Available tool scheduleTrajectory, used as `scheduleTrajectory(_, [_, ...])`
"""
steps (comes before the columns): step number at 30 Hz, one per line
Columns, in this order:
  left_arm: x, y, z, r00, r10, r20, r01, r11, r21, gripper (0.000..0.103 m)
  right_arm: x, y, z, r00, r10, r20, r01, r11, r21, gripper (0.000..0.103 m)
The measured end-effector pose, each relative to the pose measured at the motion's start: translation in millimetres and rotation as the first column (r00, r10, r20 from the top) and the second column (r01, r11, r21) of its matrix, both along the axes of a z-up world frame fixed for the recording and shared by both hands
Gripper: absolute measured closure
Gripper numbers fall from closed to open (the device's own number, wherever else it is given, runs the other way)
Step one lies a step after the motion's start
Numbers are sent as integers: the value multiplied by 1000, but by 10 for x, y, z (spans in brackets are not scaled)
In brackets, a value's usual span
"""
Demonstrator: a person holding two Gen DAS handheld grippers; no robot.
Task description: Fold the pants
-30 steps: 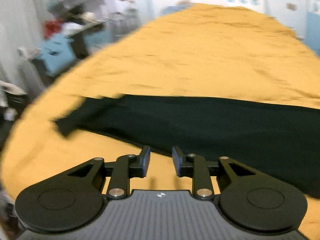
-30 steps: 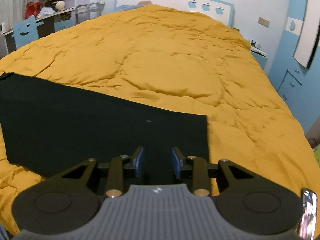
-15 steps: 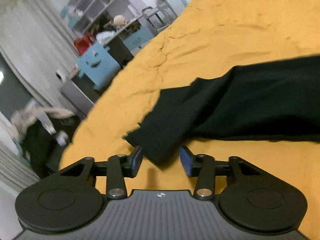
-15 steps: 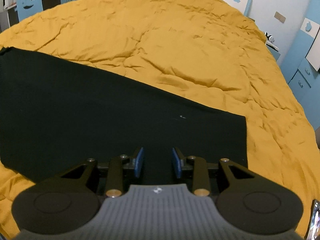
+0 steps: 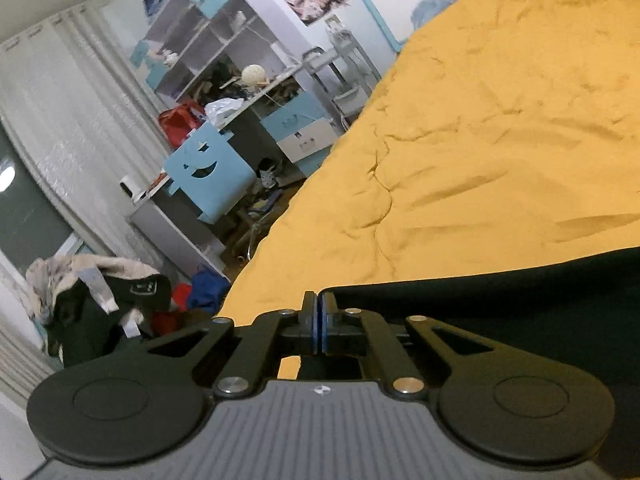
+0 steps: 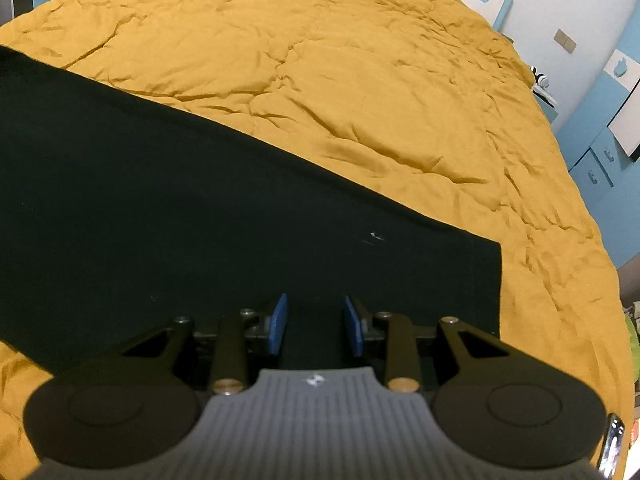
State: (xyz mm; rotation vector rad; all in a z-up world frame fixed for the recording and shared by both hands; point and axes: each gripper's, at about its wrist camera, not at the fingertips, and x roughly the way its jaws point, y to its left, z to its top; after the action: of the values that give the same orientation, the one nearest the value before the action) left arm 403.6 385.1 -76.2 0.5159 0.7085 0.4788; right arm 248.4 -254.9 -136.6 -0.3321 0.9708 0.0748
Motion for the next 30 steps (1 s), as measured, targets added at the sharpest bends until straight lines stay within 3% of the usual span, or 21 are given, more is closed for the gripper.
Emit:
scheduleTrajectory(1, [69,25,-40,1000,5,-7,-5,1000,0,100,-4,0,12,1000,-1,1,1,1000,-4,75])
scheduleTrajectory(7, [124,168,-143,993,121,-3,-121,991,-55,76,-35,0,49,1000,-8,1,8,1000,-4,75])
scheduleTrajectory(10, [-112,307,7,979,197,44,-185,965,-188,62,-35,3,36,1000,-3,1,3,1000,5,75])
scheduleTrajectory(11, [-225,381,60,971,234,53,-211,938,-276,58,-35,9,30,1000,-1,1,1,1000,13,75])
scheduleTrajectory(12, [-355,472,104,960,272,60,-229,892,-390,52,-40,14,29,1000,2,2,-2,1000,19,75])
scheduleTrajectory(14, [-606,630,125,943,328,54,-231,762,-605,49,-46,32,35,1000,8,6,-8,999,31,75])
scheduleTrajectory(15, [-708,678,119,937,347,51,-223,702,-677,48,-54,44,44,1000,13,9,-13,999,41,75])
scheduleTrajectory(17, [-896,753,71,921,388,41,-216,594,-775,42,-79,58,70,1000,15,10,-16,997,74,75])
scheduleTrajectory(20, [-1057,824,-93,904,428,4,-214,461,-861,37,-116,49,122,1000,6,5,-7,991,133,74])
scheduleTrajectory(21, [-1084,841,-160,899,438,-8,-216,428,-877,37,-126,50,143,1000,2,3,-3,988,153,75])
scheduleTrajectory(24, [-1161,916,-317,878,478,-25,-225,365,-903,37,-170,135,211,1000,13,-13,-10,976,218,79])
scheduleTrajectory(28, [-1233,1025,-400,847,532,-11,-203,304,-931,39,-269,382,323,996,88,-29,-72,934,349,80])
scheduleTrajectory(30, [-1250,1049,-403,833,553,-15,-213,295,-931,48,-304,542,323,989,138,-44,-108,907,407,80])
